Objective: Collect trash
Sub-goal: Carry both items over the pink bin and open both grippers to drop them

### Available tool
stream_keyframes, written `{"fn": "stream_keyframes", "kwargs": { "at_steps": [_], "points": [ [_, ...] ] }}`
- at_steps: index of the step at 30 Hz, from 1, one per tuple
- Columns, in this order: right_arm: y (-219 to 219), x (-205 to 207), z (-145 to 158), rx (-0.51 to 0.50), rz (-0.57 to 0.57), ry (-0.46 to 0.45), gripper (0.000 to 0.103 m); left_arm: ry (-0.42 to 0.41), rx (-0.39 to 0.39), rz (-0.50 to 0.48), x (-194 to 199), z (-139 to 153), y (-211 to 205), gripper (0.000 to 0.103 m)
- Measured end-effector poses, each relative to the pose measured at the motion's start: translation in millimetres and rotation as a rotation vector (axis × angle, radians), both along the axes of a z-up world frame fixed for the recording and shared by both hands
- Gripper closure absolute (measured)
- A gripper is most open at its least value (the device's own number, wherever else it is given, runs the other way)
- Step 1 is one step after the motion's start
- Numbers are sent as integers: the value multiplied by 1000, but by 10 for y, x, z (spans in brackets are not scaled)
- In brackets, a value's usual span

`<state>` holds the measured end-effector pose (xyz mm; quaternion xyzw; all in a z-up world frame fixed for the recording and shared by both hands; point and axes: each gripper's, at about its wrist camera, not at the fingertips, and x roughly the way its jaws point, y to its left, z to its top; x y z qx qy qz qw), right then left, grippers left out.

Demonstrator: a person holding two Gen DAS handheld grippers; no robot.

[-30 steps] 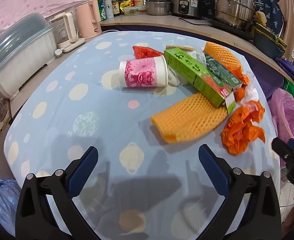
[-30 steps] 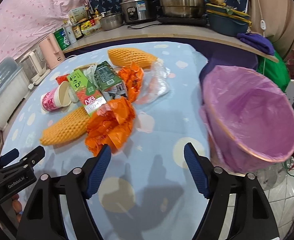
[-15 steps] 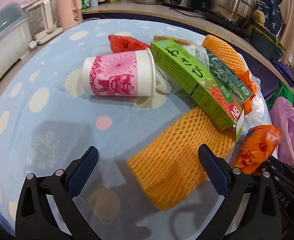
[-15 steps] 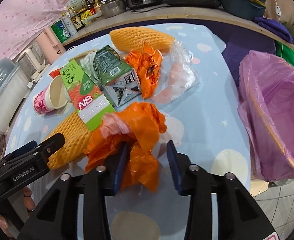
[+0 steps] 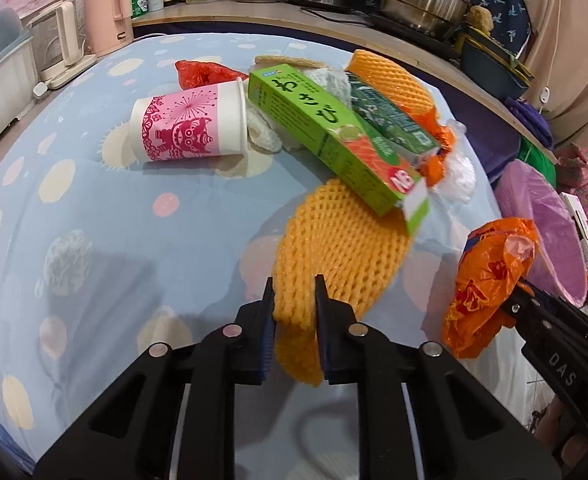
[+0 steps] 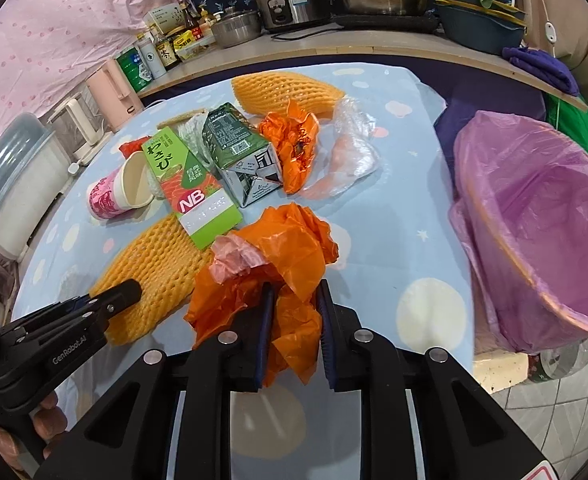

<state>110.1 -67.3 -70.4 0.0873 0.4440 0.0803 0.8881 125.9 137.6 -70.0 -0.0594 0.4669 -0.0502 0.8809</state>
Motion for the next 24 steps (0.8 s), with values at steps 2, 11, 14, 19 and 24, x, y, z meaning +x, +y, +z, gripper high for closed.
{"fn": "stream_keyframes", "kwargs": {
  "at_steps": [2,11,14,19,24],
  "points": [
    [-53,-83,49,4,-3,-11,83,-12,4,-3,-116,58,-26,87],
    [-347,-420,304,12,-37,-78,83,-57,-22,-26,-612,463,-119,87],
    [-457,-498,382,20,-55,-99,83,-102,-17,-29,-714,647,-166,87],
    [-699,-586,547,22,-107,-146,83,-163,-8,-58,-776,909,-322,87],
    [-1132,-615,642,3,-215,-187,83,-205,-19,-143,-719,1095,-683,87]
  ]
}}
